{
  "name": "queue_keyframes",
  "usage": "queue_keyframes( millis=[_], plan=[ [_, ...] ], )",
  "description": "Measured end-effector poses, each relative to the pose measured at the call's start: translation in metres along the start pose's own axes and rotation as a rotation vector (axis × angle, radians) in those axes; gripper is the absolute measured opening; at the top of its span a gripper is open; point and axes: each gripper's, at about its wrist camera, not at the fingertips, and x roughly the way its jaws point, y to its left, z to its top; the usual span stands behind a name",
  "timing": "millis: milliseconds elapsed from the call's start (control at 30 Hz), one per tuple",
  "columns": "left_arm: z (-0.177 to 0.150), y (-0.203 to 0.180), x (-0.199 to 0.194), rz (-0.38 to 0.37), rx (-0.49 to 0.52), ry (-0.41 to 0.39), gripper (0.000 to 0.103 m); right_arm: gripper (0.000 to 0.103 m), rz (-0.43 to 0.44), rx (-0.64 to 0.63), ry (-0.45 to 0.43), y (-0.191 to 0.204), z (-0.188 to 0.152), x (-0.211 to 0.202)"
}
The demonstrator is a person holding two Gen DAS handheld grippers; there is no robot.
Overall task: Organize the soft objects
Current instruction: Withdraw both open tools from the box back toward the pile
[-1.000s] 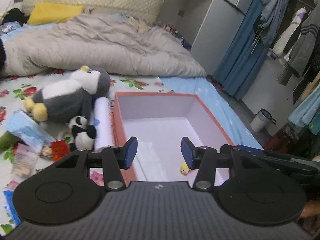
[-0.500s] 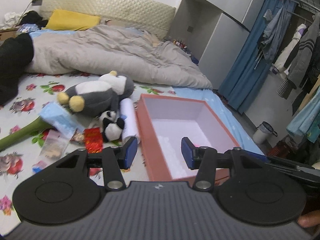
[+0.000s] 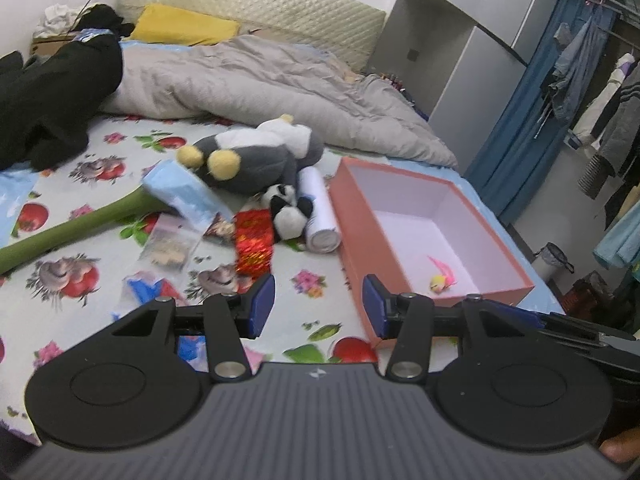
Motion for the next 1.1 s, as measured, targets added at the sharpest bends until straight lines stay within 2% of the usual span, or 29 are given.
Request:
queue_keyframes(
  millis=[200,467,800,1100],
  plan=[
    [-0.022,0.026,-0.002,0.041,-0.018,0.018,0.055,0.044,0.009,0.001,0.021,0.015,-0.024,0.009],
    [-0.048,0.042,-0.017,0.078,-0.061,0.020,0.055,0.044,0.027,-0.014,0.049,0.029,-0.053,0.016],
    [-0.052,0.052,-0.024,0.115,-0.099,0.012,0.055,0.044,0.052,-0.032,0.044,0.040,-0.061,0.015],
    [-0.061,0.062,0.001,0.125,-0.115,0.031,0.056,0.044,0.045,-0.039,0.053,0.035,-0.067,0.031]
  ],
)
